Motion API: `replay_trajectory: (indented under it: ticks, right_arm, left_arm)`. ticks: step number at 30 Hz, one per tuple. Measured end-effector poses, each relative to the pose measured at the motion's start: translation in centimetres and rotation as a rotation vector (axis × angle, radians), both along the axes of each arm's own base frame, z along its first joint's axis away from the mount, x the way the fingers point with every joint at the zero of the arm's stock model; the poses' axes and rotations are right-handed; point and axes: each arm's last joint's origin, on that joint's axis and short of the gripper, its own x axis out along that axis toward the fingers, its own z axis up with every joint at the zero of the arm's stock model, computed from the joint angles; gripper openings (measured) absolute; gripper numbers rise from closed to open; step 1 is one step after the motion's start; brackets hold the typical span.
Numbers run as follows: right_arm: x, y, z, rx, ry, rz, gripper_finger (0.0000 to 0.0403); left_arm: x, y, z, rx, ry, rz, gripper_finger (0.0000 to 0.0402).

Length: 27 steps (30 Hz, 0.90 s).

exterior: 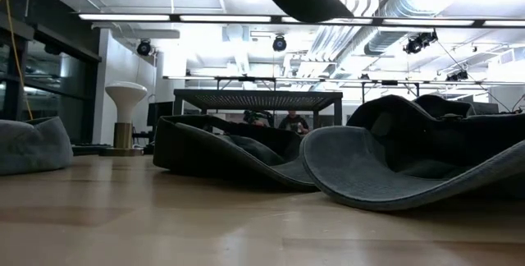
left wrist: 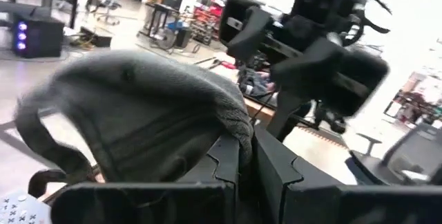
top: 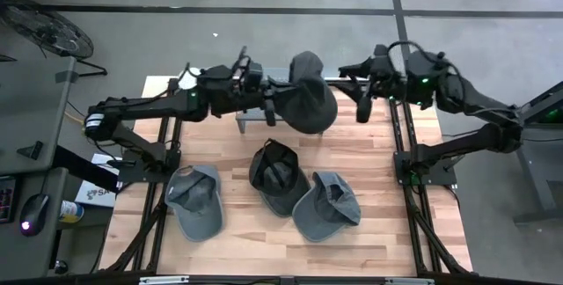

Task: Pick & Place hat
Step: Put the right black cap on the shelf

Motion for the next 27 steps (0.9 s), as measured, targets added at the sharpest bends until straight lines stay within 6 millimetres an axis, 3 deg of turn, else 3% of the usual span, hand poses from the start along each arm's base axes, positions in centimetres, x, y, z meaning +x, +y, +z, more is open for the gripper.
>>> replay_trajectory:
  ticks: [12, 22, 27]
  right_arm:
    - [3.4, 1.7, -1.5, -0.132, 0.092, -0.162, 0.0221]
    - [7.0, 1.4, -2.6, -0.205, 0.09, -0.278, 0.0251]
    - [7.6, 1.1, -2.9, -0.215, 0.091, -0.309, 0.0251]
  left_arm:
    - [1.3, 2.5, 1.1, -0.052, -0.035, 0.101, 0.0016]
    - [1.0, 3.5, 1.2, -0.103, -0.053, 0.052, 0.0016]
    - [1.1, 3.3, 1.2, -0.097, -0.05, 0.029, 0.0016]
